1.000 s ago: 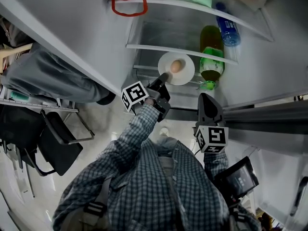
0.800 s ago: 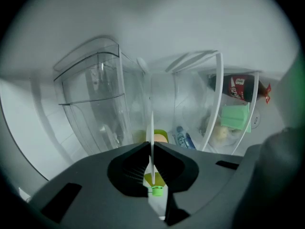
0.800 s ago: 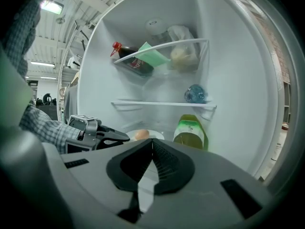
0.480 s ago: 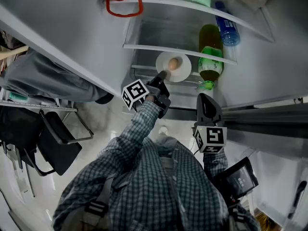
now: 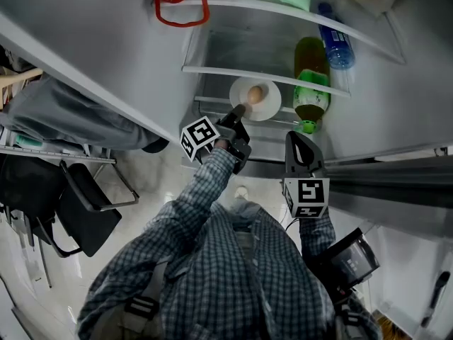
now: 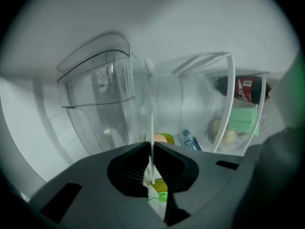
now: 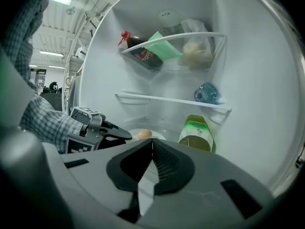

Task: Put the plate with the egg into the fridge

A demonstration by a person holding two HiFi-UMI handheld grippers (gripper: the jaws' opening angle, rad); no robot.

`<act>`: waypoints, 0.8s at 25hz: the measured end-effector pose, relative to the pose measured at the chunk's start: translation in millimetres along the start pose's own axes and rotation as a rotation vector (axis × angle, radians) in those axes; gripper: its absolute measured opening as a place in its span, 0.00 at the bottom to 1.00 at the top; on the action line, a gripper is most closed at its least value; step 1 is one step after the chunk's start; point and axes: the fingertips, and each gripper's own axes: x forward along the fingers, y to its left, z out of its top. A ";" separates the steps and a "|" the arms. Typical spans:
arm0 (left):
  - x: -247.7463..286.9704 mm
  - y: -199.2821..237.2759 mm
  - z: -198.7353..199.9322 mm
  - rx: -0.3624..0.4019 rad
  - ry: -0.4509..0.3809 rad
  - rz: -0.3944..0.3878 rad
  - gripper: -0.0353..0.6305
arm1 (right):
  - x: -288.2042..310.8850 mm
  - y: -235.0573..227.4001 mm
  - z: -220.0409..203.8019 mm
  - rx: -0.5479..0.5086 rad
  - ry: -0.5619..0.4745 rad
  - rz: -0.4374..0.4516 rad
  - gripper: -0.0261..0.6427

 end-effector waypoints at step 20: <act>0.7 0.5 0.2 0.000 -0.006 0.012 0.10 | 54.3 50.4 -37.3 -0.789 0.196 0.115 0.05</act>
